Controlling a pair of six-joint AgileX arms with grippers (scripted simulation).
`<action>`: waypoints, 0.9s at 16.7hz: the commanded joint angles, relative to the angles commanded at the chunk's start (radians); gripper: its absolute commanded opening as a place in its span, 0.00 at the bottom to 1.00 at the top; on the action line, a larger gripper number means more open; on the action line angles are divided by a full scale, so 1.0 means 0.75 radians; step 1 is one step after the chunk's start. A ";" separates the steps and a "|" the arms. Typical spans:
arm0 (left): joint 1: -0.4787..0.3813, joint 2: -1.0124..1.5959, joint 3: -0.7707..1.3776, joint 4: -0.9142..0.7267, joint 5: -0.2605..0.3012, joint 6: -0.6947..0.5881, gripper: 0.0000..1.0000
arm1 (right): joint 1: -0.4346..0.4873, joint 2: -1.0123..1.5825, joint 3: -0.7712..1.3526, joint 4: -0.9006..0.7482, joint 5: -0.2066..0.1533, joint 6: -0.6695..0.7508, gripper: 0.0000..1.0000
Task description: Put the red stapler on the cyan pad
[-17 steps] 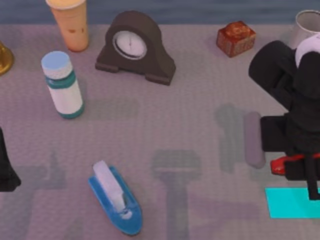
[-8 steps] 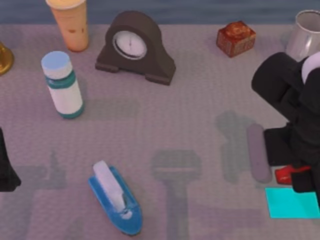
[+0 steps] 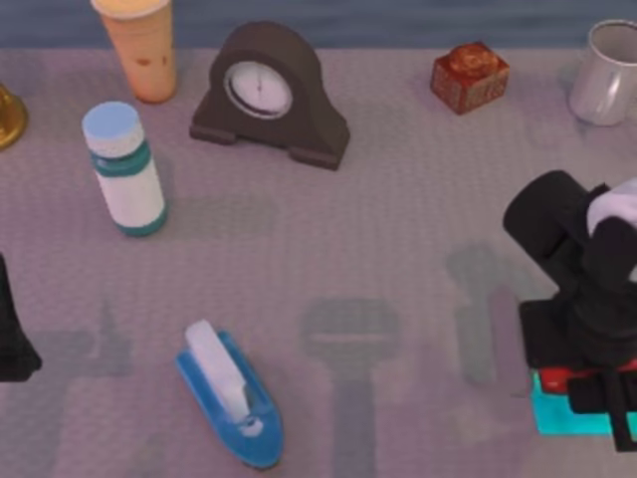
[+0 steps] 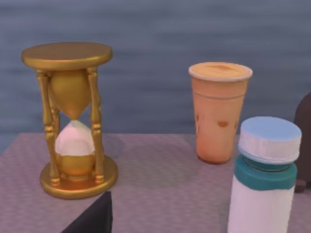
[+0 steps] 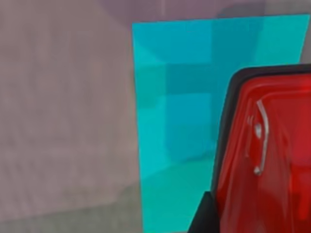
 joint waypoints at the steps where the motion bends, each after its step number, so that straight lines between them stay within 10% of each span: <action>1: 0.000 0.000 0.000 0.000 0.000 0.000 1.00 | -0.009 0.016 -0.032 0.045 0.001 -0.011 0.00; 7: 0.000 0.000 0.000 0.000 0.000 0.000 1.00 | -0.019 0.035 -0.071 0.096 0.002 -0.025 0.00; 15: 0.000 0.000 0.000 0.000 0.000 0.000 1.00 | -0.019 0.035 -0.071 0.096 0.002 -0.025 0.60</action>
